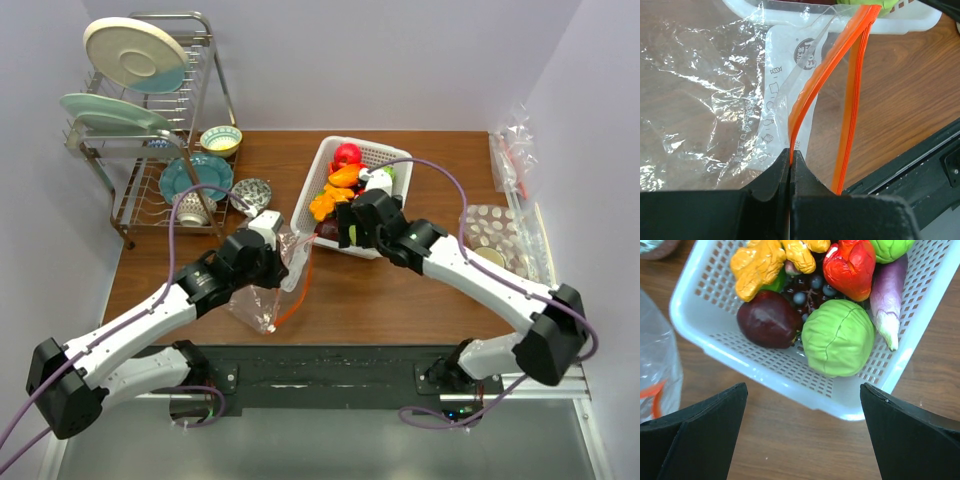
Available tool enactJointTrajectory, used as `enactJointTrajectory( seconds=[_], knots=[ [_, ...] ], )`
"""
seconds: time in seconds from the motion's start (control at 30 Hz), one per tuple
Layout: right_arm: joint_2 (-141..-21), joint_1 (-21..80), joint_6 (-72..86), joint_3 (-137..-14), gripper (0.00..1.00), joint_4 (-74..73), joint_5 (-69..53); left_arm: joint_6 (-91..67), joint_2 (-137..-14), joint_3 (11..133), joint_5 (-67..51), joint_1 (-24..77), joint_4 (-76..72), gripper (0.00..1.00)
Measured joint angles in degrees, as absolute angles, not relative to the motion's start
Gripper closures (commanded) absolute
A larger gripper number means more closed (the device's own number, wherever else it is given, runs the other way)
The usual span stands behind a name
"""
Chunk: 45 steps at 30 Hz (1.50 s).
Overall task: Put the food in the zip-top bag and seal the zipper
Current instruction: Open the zipper of the food storage bag, then pick up the fake vegetable from the bin.
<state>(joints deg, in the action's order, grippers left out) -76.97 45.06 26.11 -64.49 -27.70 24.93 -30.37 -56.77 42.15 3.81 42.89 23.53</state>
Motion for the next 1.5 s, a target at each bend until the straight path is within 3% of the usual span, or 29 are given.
enactJointTrajectory(
  seconds=[0.6,0.63,0.67,0.77,0.9,1.03,1.5],
  knots=[
    [-99.98,40.6,24.4,-73.43,0.02,-29.8,29.17,-29.78,-56.03,41.82,4.75,42.89,23.51,1.0],
    [-100.57,40.36,24.45,-73.73,0.03,-29.82,29.63,-29.65,-56.03,41.82,4.75,42.89,23.51,1.0],
    [-101.12,40.05,24.53,-74.15,0.17,-29.85,30.33,-29.39,-56.03,41.82,4.75,42.89,23.53,1.0],
    [-101.95,39.44,24.69,-74.63,0.34,-29.89,31.27,-29.26,-56.03,41.82,4.75,42.89,23.57,1.0],
    [-101.41,39.03,24.45,-74.72,0.39,-30.15,30.65,-28.91,-56.03,41.82,4.78,42.89,23.62,1.0],
    [-97.62,39.0,24.36,-74.43,0.47,-30.94,28.23,-28.86,-56.03,41.82,4.78,42.89,23.62,1.0],
    [-64.99,39.05,23.92,-64.45,0.46,-24.56,10.55,-28.84,-56.12,41.91,4.78,42.89,24.16,1.0]
  ],
)
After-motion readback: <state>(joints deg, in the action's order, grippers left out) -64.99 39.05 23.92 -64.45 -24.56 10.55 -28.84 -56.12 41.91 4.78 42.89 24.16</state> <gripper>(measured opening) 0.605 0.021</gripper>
